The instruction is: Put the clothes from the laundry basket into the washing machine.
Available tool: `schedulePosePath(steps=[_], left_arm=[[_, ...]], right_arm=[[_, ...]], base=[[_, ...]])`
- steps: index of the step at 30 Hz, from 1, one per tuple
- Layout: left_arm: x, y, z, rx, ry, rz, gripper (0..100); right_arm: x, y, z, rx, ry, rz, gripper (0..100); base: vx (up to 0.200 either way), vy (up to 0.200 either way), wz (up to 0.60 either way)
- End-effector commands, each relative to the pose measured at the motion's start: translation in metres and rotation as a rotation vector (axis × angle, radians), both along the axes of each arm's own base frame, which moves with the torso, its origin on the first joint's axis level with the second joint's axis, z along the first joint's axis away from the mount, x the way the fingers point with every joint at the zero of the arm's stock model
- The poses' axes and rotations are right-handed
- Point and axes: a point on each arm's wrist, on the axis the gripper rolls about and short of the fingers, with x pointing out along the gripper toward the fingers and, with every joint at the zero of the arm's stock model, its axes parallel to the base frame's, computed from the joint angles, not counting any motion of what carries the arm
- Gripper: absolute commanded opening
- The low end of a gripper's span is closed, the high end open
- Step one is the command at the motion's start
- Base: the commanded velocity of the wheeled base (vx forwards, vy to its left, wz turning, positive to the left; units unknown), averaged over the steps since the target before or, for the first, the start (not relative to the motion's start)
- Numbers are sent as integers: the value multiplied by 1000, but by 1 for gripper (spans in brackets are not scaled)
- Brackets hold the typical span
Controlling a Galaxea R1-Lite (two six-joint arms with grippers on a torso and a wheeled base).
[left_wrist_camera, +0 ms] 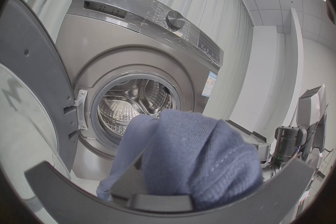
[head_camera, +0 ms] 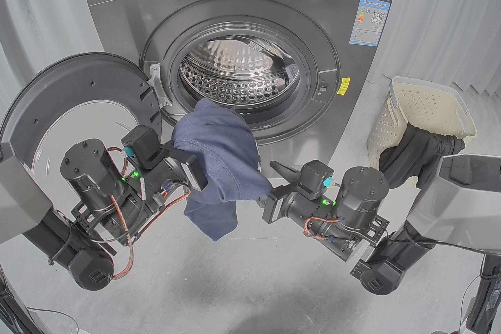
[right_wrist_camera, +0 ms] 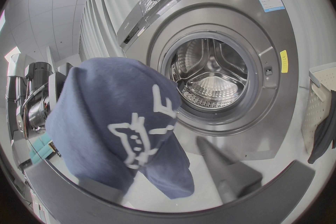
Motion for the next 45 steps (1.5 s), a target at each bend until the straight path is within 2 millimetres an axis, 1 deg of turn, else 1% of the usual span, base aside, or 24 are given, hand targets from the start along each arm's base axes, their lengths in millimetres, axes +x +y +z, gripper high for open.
schedulePosePath(steps=[1, 2, 4, 5, 6, 8, 9, 10, 11, 12, 14, 17, 20, 22, 30, 39, 45], left_arm=[[-17, 10, -3, 32, 22, -1, 0], [-21, 12, -4, 48, 25, 2, 0], [-23, 14, -4, 66, 17, 9, 0], [-24, 15, -5, 73, 19, 13, 0], [-24, 15, -5, 73, 19, 13, 0], [-27, 16, -11, 94, 38, 9, 0], [-27, 16, -11, 96, 38, 10, 0], [-28, 16, -16, 113, 49, 9, 0], [-28, 16, -16, 115, 48, 10, 0], [-26, 18, -19, 123, 58, 17, 0], [-25, 18, -26, 139, 84, 19, 0], [-23, 18, -38, 162, 126, 23, 0], [-23, 18, -41, 157, 141, 17, 0], [-23, 17, -41, 162, 142, 9, 0], [-18, 15, -48, 170, 159, 10, 0], [-18, 14, -47, 169, 156, 7, 0], [-19, 12, -47, 170, 153, 1, 0]], right_arm=[[-29, -25, 10, -62, -2, 55, 100], [-44, -41, 10, -106, 7, 95, 100], [-57, -58, 12, -126, 23, 114, 100], [-60, -65, 12, -131, 27, 108, 100], [-60, -65, 12, -131, 27, 108, 100], [-62, -94, 17, -126, 39, 41, 100], [-62, -97, 17, -125, 42, 31, 100], [-61, -110, 14, -131, 54, -9, 100], [-61, -111, 14, -132, 56, -12, 100], [-59, -121, 11, -137, 57, -42, 100], [-55, -126, 9, -141, 64, -62, 100], [-53, -127, 6, -143, 77, -67, 100], [-51, -127, 1, -153, 95, -71, 100], [-51, -127, 2, -152, 93, -71, 100], [-51, -126, -1, -155, 106, -68, 100], [-52, -123, -3, -159, 110, -57, 100], [-57, -116, -3, -160, 107, -29, 100]], base=[[0, 0, 0], [0, 0, 0], [0, 0, 0], [0, 0, 0], [0, 0, 0], [0, 0, 0], [0, 0, 0], [0, 0, 0], [0, 0, 0], [0, 0, 0], [0, 0, 0], [0, 0, 0], [0, 0, 0], [0, 0, 0], [200, 0, 0], [200, 0, 0], [200, 0, 0]])
